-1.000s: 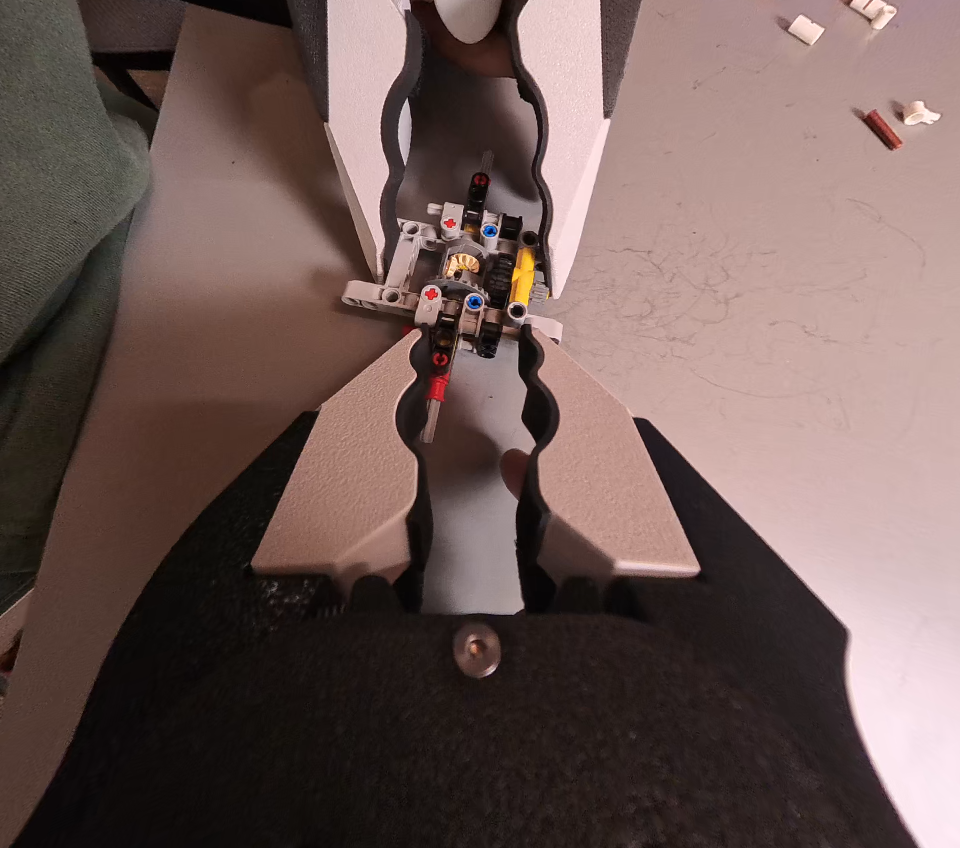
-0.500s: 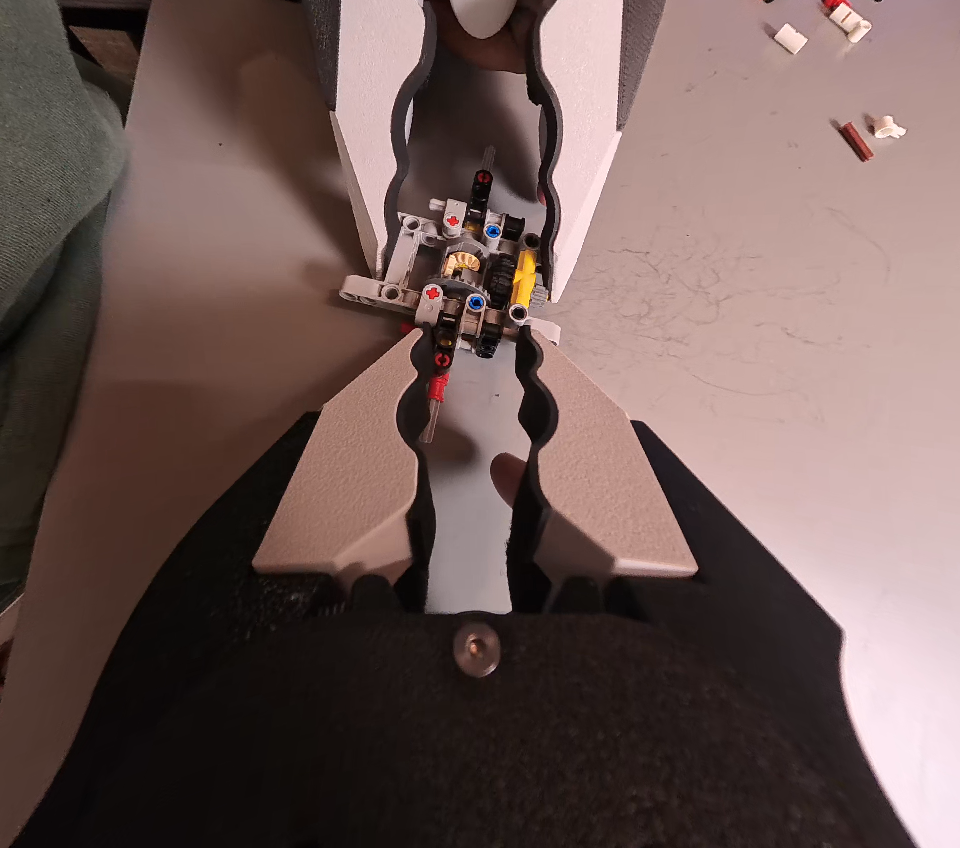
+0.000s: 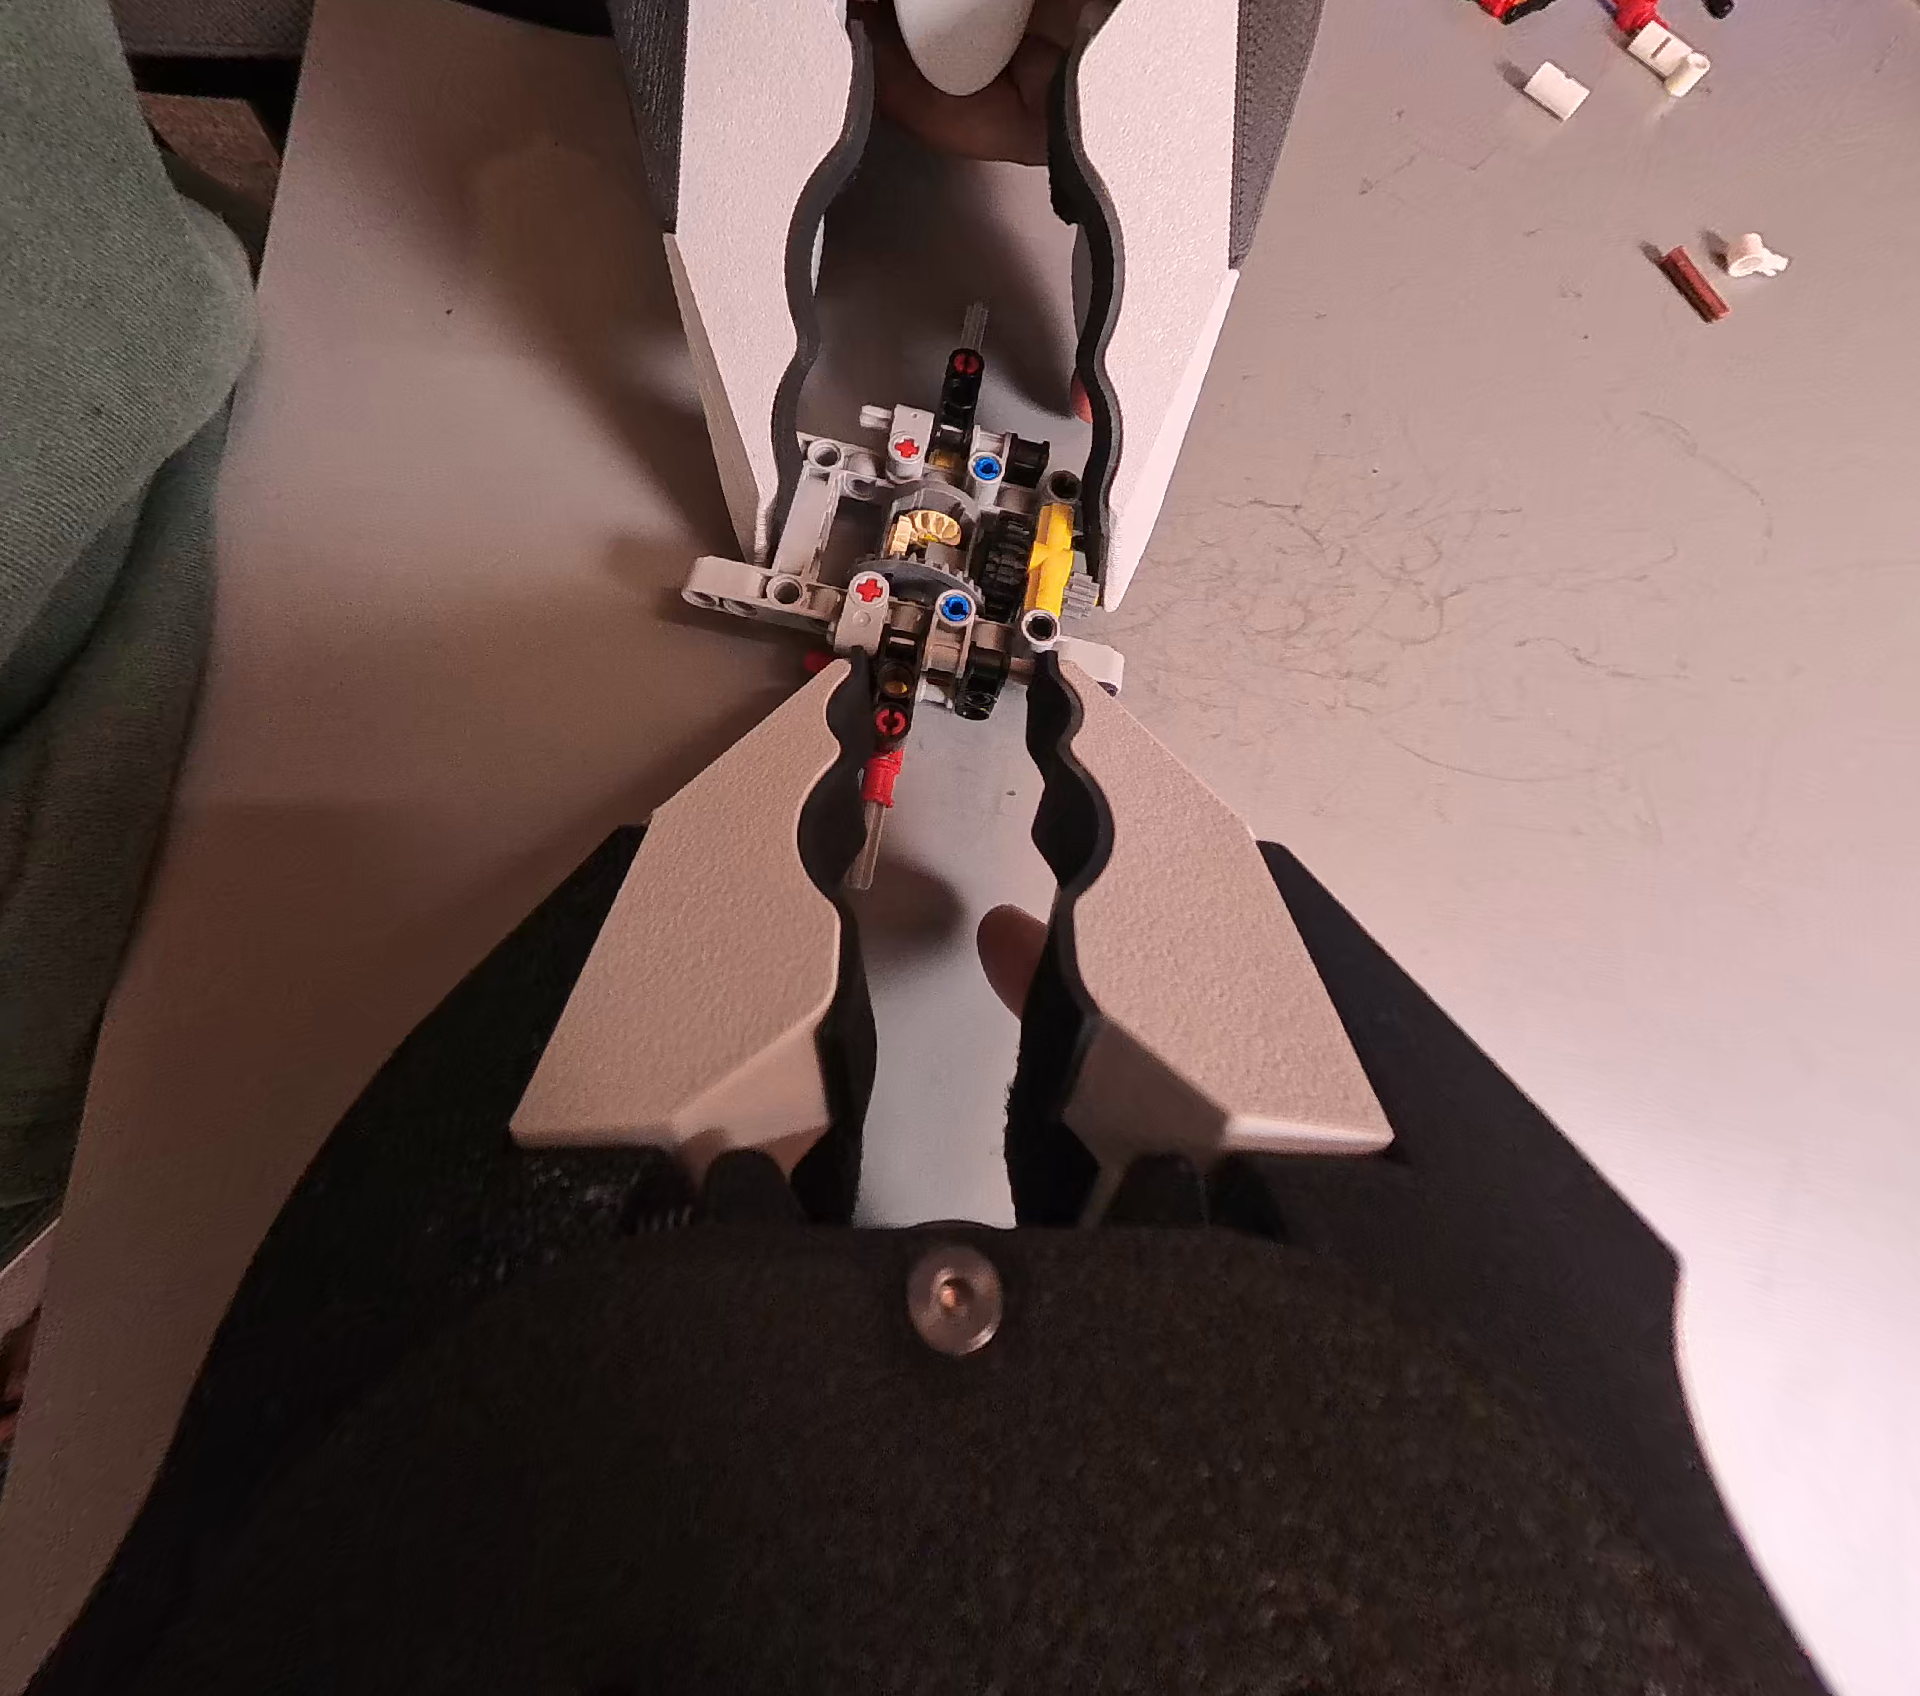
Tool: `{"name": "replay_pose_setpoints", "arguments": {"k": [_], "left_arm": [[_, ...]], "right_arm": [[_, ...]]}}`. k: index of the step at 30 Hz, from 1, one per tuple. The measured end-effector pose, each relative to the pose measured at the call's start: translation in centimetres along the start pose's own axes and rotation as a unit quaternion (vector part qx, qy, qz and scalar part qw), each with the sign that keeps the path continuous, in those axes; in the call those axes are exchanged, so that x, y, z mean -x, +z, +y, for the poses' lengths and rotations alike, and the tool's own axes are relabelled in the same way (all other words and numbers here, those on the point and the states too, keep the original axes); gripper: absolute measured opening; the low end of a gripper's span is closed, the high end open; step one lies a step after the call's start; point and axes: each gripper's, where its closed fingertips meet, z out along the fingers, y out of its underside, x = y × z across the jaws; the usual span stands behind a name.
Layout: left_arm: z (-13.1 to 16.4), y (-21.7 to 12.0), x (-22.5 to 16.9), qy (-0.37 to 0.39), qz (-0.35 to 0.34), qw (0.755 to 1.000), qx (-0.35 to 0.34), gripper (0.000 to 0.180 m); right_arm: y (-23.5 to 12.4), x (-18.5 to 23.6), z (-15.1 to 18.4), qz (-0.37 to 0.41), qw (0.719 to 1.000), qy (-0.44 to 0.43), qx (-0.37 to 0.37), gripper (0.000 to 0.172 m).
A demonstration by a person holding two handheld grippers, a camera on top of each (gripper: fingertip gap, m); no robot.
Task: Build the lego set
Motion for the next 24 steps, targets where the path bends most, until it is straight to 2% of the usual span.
{"name": "replay_pose_setpoints", "arguments": {"k": [1, 24], "left_arm": [[0.0, 0.0, 0.0, 0.0, 0.0, 1.0, 0.0, 0.066], [-0.1, 0.19, -0.36, -0.003, 0.013, 1.0, -0.004, 0.068]], "right_arm": [[0.0, 0.02, -0.01, 0.001, 1.0, 0.0, 0.001, 0.027], [0.04, 0.51, -0.13, 0.006, 1.0, -0.013, -0.021, 0.022]]}}
